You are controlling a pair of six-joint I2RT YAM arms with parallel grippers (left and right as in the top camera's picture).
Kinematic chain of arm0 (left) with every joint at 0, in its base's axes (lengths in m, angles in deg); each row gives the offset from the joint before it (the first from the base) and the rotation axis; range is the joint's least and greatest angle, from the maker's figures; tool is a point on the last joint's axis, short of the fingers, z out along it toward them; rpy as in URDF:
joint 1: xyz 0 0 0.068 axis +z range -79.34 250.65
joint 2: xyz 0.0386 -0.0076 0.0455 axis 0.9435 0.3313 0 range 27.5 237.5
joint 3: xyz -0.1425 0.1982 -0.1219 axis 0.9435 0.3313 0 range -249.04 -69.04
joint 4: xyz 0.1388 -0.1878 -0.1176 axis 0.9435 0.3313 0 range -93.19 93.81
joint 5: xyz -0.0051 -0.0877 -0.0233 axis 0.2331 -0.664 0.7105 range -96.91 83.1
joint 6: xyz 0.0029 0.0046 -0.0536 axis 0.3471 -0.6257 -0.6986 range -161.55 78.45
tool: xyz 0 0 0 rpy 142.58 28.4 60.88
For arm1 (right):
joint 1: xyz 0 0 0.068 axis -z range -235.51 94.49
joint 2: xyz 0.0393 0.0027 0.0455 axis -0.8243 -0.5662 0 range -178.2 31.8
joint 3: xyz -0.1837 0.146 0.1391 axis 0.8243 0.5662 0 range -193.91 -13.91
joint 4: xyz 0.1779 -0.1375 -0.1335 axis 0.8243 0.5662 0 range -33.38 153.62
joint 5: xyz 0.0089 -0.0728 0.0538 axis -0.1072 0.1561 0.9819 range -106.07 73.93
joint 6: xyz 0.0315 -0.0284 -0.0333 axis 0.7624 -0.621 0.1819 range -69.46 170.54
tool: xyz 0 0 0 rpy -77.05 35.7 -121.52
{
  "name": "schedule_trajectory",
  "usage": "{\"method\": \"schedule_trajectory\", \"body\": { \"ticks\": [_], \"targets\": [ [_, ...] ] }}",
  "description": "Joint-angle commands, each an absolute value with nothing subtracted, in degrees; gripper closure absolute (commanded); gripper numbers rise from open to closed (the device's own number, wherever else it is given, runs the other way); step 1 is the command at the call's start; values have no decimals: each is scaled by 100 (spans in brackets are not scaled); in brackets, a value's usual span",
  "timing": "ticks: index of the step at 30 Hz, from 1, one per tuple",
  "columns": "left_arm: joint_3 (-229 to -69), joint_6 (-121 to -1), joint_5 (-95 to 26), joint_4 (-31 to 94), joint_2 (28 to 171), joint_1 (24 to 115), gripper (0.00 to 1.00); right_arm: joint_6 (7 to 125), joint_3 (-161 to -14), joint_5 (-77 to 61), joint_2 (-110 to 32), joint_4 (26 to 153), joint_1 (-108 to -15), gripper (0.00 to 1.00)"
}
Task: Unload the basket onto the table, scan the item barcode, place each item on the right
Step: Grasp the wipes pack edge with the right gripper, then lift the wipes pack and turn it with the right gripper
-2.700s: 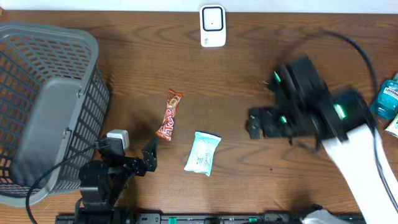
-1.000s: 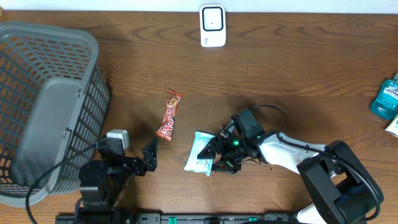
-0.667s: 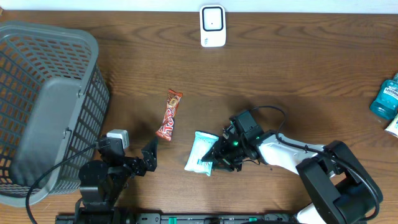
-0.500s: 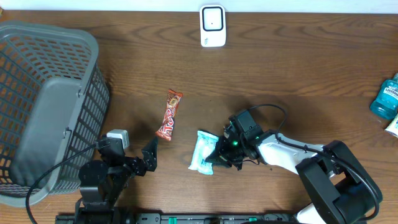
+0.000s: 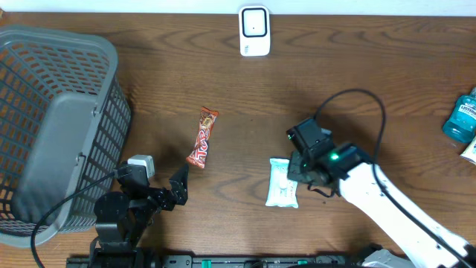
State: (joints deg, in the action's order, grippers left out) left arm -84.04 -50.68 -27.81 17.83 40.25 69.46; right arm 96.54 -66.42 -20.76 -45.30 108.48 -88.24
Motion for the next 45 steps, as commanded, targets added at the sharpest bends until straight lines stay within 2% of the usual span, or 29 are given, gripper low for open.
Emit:
{"method": "schedule_trajectory", "body": {
  "ticks": [1, 2, 3, 4, 5, 8, 12, 18, 22, 29, 35, 37, 40, 45],
  "targets": [
    [-8424, -5015, -2834, 1778, 4005, 6933, 0, 8924, -6830, -3564, -4460, 11047, -8820, 99],
    [-8424, -5015, -2834, 1778, 4005, 6933, 1, 8852, -6830, -3514, -4475, 11049, -8820, 99],
    [-8424, -5015, -2834, 1778, 4005, 6933, 1, 8793, -6823, -3289, -4504, 11045, -8820, 88],
    [-8424, -5015, -2834, 1778, 4005, 6933, 1, 8793, -6821, -3072, -4530, 11045, -8818, 66],
    [-8424, -5015, -2834, 1778, 4005, 6933, 1, 8795, -6812, -2830, -4574, 11042, -8820, 56],
    [-8424, -5015, -2834, 1778, 4005, 6933, 1, 8727, -6688, -2255, -4746, 10907, -8820, 59],
    [-8424, -5015, -2834, 1778, 4005, 6933, 1, 8612, -6356, -2043, -4921, 10688, -8820, 51],
    [-8424, -5018, -2834, 1778, 4005, 6933, 1, 8601, -5783, -1427, -5002, 9727, -8820, 50],
    [-8424, -5015, -2834, 1778, 4005, 6933, 1, 8603, -5573, -1374, -5002, 9274, -8820, 46],
    [-8424, -5018, -2834, 1778, 4005, 6933, 1, 8736, -5206, -1372, -5022, 9045, -8820, 60],
    [-8424, -5015, -2834, 1778, 4005, 6933, 1, 8732, -5121, -1540, -5024, 8594, -8816, 81],
    [-8424, -5015, -2834, 1778, 4005, 6933, 1, 8727, -5250, -1595, -5017, 8522, -8774, 98],
    [-8424, -5015, -2834, 1778, 4005, 6933, 1, 8380, -5818, -1730, -5017, 8981, -8663, 99],
    [-8424, -5018, -2834, 1778, 4005, 6933, 1, 7978, -7232, -3232, -5017, 10605, -8671, 99]
  ]
}}
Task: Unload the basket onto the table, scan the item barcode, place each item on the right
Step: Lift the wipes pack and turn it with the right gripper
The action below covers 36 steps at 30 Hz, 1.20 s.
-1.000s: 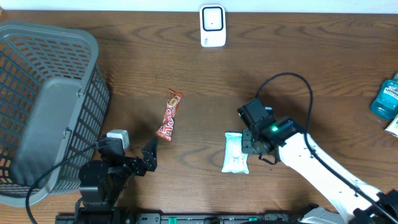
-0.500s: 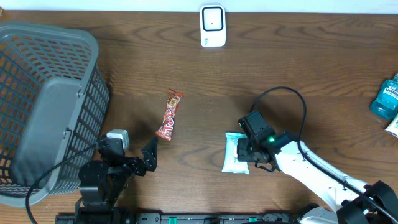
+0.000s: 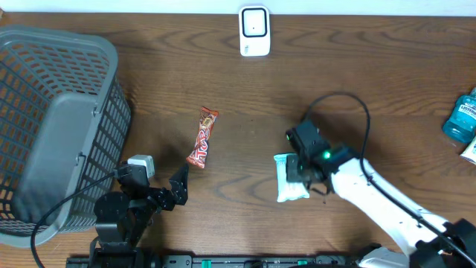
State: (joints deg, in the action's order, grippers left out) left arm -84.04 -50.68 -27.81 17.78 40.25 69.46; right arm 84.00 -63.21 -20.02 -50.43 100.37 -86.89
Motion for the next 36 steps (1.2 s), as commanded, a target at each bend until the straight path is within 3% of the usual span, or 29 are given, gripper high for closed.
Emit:
{"method": "schedule_trajectory", "body": {
  "ticks": [1, 5, 7, 12, 13, 14, 16, 22, 31, 36],
  "targets": [
    [-8424, -5015, -2834, 1778, 4005, 6933, 1, 7956, -7516, -3634, -5017, 10922, -8682, 99],
    [-8424, -5018, -2834, 1778, 4005, 6933, 1, 7960, -8181, -4863, -5019, 11731, -8711, 99],
    [-8424, -5018, -2834, 1778, 4005, 6933, 1, 7954, -8205, -4598, -5019, 11825, -8711, 96],
    [-8424, -5018, -2834, 1778, 4005, 6933, 1, 7458, -8200, -2876, -5111, 11888, -8866, 39],
    [-8424, -5015, -2834, 1778, 4005, 6933, 1, 7431, -8200, -2917, -5186, 11888, -9028, 20],
    [-8424, -5018, -2834, 1778, 4005, 6933, 1, 7405, -8200, -2952, -5238, 11888, -9137, 11],
    [-8424, -5015, -2834, 1778, 4005, 6933, 1, 7409, -8200, -3083, -5485, 11879, -9489, 4],
    [-8424, -5015, -2834, 1778, 4005, 6933, 1, 8124, -8207, -3997, -6938, 11842, -10260, 11],
    [-8424, -5018, -2834, 1778, 4005, 6933, 1, 8699, -8452, -3977, -8350, 12124, -10658, 22],
    [-8424, -5015, -2834, 1778, 4005, 6933, 1, 9280, -8447, -3971, -8691, 12450, -10647, 47]
  ]
}}
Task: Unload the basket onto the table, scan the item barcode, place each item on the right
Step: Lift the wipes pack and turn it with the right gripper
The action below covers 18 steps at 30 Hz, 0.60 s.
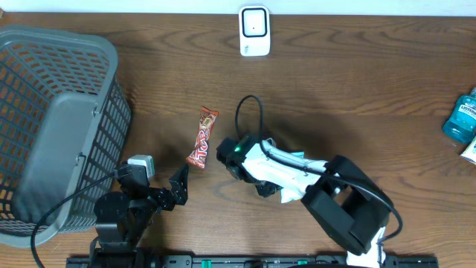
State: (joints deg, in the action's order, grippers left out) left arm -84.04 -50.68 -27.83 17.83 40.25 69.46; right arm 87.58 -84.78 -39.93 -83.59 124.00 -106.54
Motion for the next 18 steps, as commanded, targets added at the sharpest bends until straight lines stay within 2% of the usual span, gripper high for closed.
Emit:
{"method": "schedule_trajectory", "body": {
  "ticks": [1, 3, 7, 8, 9, 15, 18],
  "targets": [
    [-8424, -5015, -2834, 1778, 4005, 6933, 1, 9416, -8445, -3971, -8761, 12531, -10647, 50],
    [-8424, -5018, -2834, 1778, 4005, 6933, 1, 9665, -8445, -3971, -8849, 12664, -10647, 55],
    [-8424, -5018, -2834, 1778, 4005, 6933, 1, 9809, -8445, -3680, -8982, 12642, -10645, 88],
    [-8424, -5018, -2834, 1778, 4005, 6933, 1, 9803, -8445, -3667, -8982, 12609, -10645, 89],
    [-8424, -5018, -2834, 1781, 4005, 6933, 1, 9549, -8458, -3667, -8969, 12450, -10645, 98],
    [-8424, -5015, -2834, 1778, 4005, 6933, 1, 8603, -8998, -3575, -8722, 12347, -10507, 99],
    [-8424, -5018, -2834, 1778, 4005, 6933, 1, 7670, -9343, -2751, -8394, 12264, -10396, 99]
  ]
}}
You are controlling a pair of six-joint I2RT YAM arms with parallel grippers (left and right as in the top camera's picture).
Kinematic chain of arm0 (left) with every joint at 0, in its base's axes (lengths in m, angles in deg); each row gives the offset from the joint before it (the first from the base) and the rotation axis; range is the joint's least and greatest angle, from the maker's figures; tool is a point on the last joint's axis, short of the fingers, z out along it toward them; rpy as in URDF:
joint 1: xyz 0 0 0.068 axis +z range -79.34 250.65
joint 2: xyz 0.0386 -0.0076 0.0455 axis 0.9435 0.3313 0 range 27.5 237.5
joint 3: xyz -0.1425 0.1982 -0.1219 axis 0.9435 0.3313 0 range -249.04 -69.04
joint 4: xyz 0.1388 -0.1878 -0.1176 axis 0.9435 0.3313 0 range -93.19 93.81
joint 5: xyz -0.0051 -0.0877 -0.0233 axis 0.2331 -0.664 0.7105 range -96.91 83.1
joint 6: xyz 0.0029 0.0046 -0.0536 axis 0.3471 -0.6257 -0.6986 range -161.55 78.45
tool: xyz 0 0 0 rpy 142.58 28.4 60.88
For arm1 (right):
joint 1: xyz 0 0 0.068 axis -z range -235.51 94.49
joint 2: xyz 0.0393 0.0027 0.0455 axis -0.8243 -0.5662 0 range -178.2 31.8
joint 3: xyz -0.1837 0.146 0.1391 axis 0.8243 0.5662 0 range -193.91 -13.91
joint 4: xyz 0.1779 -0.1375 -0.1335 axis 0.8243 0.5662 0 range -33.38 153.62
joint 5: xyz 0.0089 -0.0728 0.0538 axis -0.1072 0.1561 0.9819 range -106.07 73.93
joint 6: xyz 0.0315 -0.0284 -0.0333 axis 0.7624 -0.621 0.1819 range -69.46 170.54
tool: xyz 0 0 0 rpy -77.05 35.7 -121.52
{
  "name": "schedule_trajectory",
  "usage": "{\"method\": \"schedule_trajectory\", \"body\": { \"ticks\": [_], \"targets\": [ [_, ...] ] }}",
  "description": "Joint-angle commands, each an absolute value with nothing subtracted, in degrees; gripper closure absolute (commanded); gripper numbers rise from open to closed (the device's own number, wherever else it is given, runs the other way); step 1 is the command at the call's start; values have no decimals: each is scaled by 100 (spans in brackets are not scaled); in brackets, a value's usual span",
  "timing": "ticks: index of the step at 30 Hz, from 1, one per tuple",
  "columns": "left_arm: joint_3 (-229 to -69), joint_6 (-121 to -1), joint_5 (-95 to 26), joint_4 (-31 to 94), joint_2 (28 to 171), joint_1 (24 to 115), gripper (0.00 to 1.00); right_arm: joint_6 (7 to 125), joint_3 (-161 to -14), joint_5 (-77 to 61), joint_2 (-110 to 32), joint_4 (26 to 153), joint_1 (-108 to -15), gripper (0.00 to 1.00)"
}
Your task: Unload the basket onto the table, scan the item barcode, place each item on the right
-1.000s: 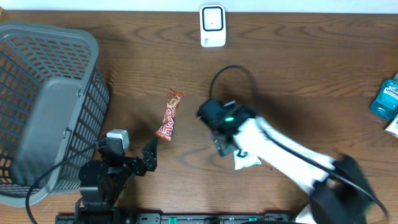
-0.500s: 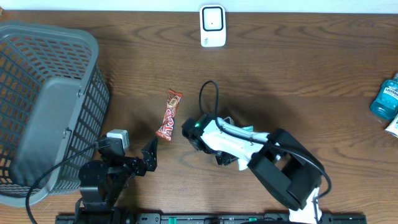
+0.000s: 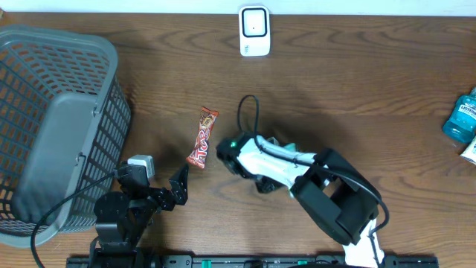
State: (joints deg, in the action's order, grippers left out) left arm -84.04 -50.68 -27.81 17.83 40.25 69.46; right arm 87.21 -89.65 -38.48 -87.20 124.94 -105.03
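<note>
The white barcode scanner [image 3: 253, 31] stands at the table's far edge. My right arm is raised high over the table's middle, its wrist near the candy bar. It covers the white packet with a teal end, of which only a teal sliver [image 3: 291, 147] shows beside the arm. The right gripper [image 3: 260, 182] is mostly hidden under the wrist and seems shut on that packet. An orange candy bar [image 3: 202, 137] lies left of the arm. My left gripper [image 3: 179, 186] rests open at the near left, holding nothing.
A large grey mesh basket [image 3: 52, 126] fills the left side. A blue bottle [image 3: 461, 112] stands at the right edge, with a pale item just below it.
The right arm's elbow link has drawn slightly nearer and to the left. The wrist stays by the candy bar. The left arm is unmoved.
The right gripper first hovered at the white packet lying right of centre. Then it sat on the packet, which had shifted and turned. Later the arm was folded up and swung left over the middle, with the packet hidden beneath it, as it stays now.
</note>
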Motion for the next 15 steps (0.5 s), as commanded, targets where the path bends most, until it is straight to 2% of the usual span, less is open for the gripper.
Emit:
{"method": "schedule_trajectory", "body": {
  "ticks": [1, 4, 7, 9, 15],
  "targets": [
    [-8424, -5018, -2834, 1778, 4005, 6933, 1, 7348, -9411, -2386, -8270, 12196, -10344, 99],
    [-8424, -5015, -2834, 1778, 4005, 6933, 1, 6577, -9437, -1245, -7926, 11958, -10099, 99],
    [-8424, -5015, -2834, 1778, 4005, 6933, 1, 5169, -9435, 1019, -7784, 11810, -9380, 99],
    [-8424, -5015, -2834, 1778, 4005, 6933, 1, 4634, -9400, 1939, -7804, 11718, -9041, 99],
    [-8424, -5015, -2834, 1778, 4005, 6933, 1, 3952, -9037, 3386, -7835, 11311, -8081, 99]
  ]
}}
